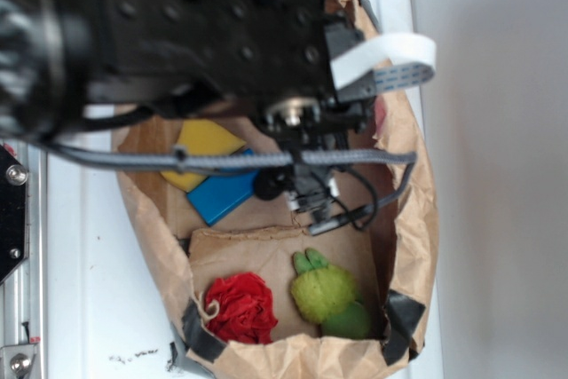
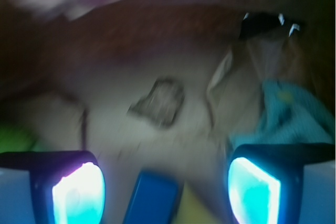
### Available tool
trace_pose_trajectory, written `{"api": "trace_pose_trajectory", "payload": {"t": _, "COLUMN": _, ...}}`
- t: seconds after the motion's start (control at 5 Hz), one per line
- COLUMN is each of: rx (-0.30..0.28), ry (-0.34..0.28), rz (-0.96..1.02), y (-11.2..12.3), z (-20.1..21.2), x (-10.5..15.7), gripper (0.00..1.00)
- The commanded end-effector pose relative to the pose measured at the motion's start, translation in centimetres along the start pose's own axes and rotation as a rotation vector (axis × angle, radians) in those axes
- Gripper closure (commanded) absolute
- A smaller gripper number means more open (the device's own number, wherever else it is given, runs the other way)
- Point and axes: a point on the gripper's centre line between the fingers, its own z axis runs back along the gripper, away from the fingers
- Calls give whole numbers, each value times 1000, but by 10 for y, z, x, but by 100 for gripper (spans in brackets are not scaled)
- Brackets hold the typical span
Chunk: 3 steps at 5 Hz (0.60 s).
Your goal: Grab the rock.
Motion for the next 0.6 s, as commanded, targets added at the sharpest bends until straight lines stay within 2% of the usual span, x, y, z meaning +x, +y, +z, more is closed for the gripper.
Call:
{"api": "trace_pose_trajectory", "payload": {"t": 0.0, "rx": -51, "ry": -57, "rz": -20, "y": -8, "z": -9, "x": 10, "gripper": 0}}
{"api": "trace_pose_trajectory", "payload": {"t": 0.2, "rx": -91, "ry": -60, "rz": 5, "y": -13, "z": -12, "x": 11, "gripper": 0}}
{"api": "trace_pose_trajectory", "payload": {"t": 0.4, "rx": -102, "ry": -80, "rz": 7, "y": -16, "z": -15, "x": 14, "gripper": 0}}
